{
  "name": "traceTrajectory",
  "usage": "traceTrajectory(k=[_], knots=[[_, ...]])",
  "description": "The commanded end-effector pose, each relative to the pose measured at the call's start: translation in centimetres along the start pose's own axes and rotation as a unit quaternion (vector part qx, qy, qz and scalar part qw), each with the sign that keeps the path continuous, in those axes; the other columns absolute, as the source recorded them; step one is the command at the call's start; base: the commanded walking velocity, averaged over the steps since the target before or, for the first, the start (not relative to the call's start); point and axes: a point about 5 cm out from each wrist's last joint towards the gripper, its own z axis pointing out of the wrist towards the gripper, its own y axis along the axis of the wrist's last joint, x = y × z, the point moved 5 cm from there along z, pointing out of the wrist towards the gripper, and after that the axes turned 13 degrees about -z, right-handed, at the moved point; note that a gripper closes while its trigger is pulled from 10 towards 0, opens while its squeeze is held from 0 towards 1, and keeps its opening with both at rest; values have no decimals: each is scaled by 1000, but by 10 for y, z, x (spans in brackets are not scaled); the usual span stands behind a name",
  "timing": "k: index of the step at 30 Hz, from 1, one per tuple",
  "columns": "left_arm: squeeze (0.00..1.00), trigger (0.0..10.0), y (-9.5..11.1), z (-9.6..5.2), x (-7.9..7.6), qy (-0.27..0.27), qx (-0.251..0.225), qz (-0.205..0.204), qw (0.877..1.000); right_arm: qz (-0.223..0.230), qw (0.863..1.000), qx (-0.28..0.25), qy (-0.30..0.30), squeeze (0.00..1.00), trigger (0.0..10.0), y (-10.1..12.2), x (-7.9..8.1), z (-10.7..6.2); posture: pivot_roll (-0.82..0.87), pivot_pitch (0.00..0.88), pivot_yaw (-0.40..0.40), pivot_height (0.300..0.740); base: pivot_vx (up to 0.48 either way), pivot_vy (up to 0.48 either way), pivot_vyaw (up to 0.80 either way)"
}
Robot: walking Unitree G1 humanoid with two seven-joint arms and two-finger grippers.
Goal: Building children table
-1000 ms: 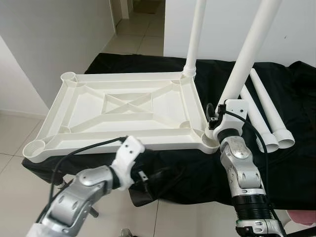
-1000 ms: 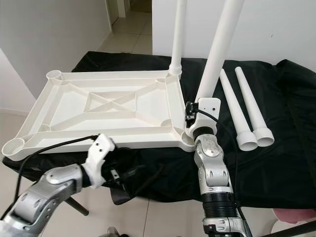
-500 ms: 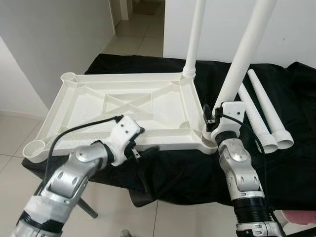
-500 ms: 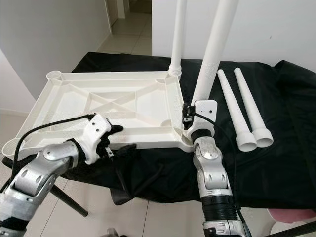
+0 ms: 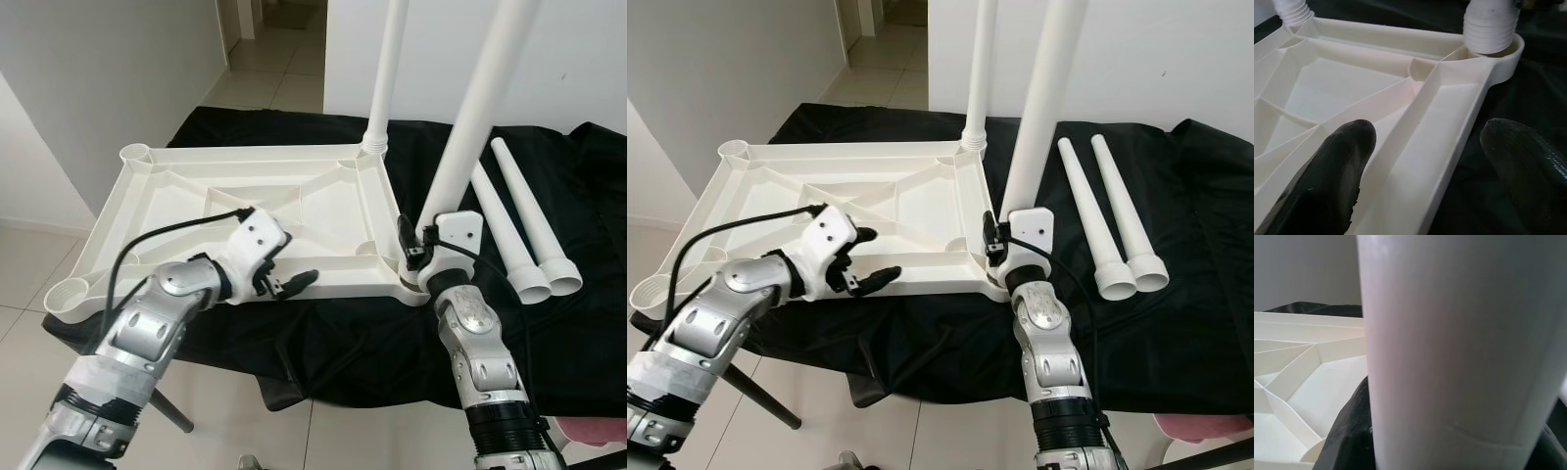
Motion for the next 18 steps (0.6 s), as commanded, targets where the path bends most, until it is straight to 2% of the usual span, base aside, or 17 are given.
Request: traceTrajectory(k=[1, 2, 8, 9, 11, 13, 14, 15, 18], knots=[[0, 10000, -3, 0, -7, -22, 6, -2, 1000, -3, 1000, 14, 9, 0, 10000, -9, 3, -3, -73, 48, 50, 740, 0, 0, 0], [0, 10000, -4, 2, -14, -35, 6, 1, 999, -6, 1000, 18, 13, 0, 10000, -15, 3, -7, -73, 48, 50, 740, 0, 0, 0], [0, 10000, 0, 9, -27, -66, 0, 11, 998, -21, 999, 20, 36, 0, 10000, -25, 3, -13, -75, 64, 54, 740, 0, 0, 0], [0, 10000, 4, 13, -34, -82, -9, 12, 997, -34, 997, 14, 61, 0, 10000, -29, 5, -16, -75, 64, 55, 740, 0, 0, 0], [0, 10000, 4, 13, -34, -82, -9, 12, 997, -34, 997, 14, 61, 0, 10000, -29, 5, -16, -75, 64, 55, 740, 0, 0, 0], [0, 10000, 6, 15, -43, -100, -13, 15, 995, -37, 996, 13, 76, 0, 10000, -32, 6, -17, -75, 65, 57, 740, 0, 0, 0], [0, 10000, 6, 15, -43, -100, -13, 15, 995, -37, 996, 13, 76, 0, 10000, -32, 6, -17, -75, 65, 57, 740, 0, 0, 0], [0, 10000, 6, 16, -52, -114, -13, 17, 993, -33, 996, 9, 87, 0, 10000, -34, 7, -18, -73, 64, 57, 740, 0, 0, 0], [0, 10000, 7, 16, -55, -118, -14, 18, 993, -32, 995, 6, 94, 0, 10000, -34, 8, -18, -72, 65, 59, 740, 0, 0, 0]])
